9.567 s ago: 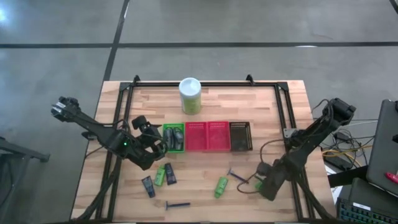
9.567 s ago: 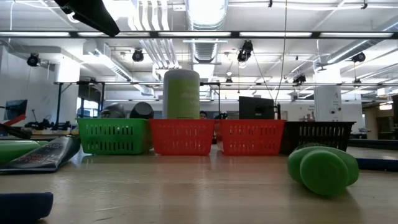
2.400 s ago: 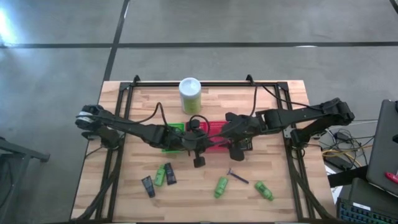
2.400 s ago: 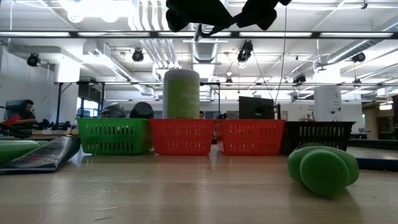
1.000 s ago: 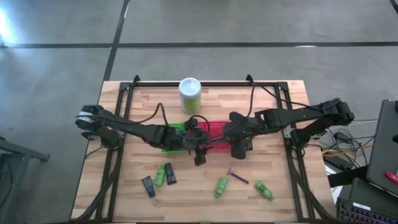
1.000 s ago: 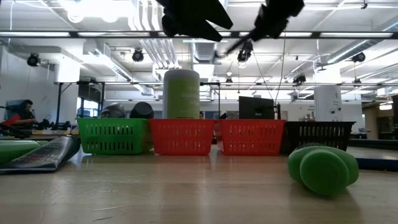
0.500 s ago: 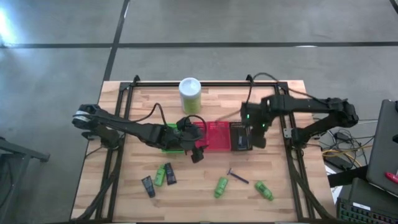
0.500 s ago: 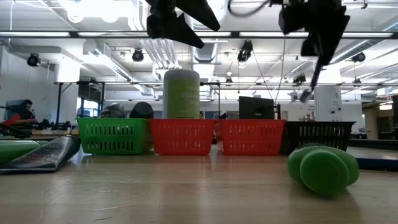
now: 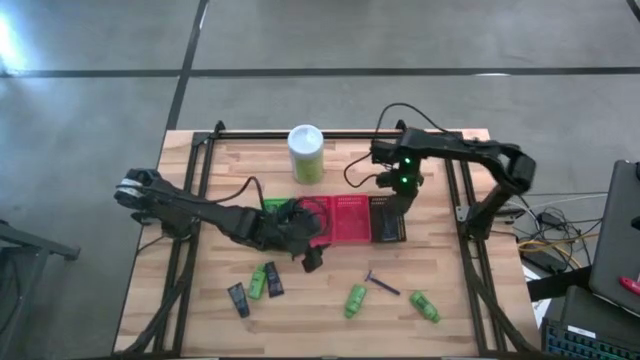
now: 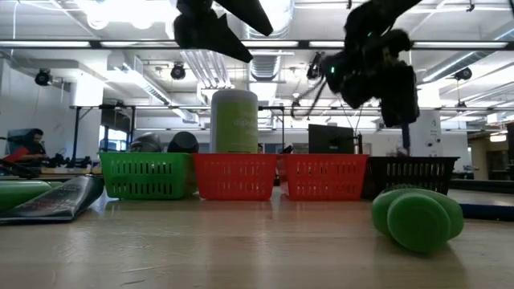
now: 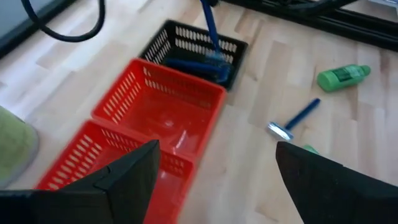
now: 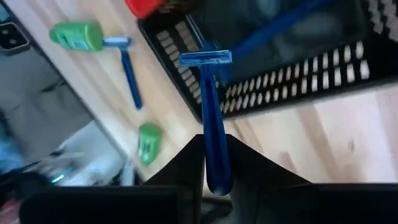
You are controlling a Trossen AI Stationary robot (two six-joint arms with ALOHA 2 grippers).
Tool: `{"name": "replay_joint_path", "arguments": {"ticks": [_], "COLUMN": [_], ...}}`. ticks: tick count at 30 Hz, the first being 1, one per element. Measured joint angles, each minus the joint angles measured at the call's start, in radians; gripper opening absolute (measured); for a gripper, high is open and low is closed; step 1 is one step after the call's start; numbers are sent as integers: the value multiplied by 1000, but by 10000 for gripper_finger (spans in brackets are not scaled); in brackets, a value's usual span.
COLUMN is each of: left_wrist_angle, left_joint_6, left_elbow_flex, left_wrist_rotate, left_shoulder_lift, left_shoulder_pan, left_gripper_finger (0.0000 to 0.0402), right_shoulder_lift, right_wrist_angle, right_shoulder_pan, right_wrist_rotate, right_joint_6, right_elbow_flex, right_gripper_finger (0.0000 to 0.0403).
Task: Pick & Place Travel size toiletries
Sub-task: Put the blue razor into the black bin
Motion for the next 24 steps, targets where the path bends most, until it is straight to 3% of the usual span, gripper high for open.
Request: {"name": "replay_joint_path", "arguments": {"ticks": [8, 20, 24], "left_wrist_angle": [-21, -40, -45], "left_joint_6": [-71, -70, -70], "left_elbow_flex": [-1, -1, -1], "left_wrist_rotate": [-62, -69, -70], "left_shoulder_lift": [0, 0, 0], "left_shoulder_pan": [-41, -52, -55], "left_gripper_finger": [324, 323, 324], "right_shoulder_lift": [124, 143, 143], "right_wrist_angle": [-38, -17, -16], "right_shoulder_pan": [-6, -8, -7], "right_wrist_rotate": [29, 22, 44], "right_joint_6": [49, 146, 155], "right_elbow_flex": [87, 153, 144], "right_gripper_finger": [58, 181, 198]}}
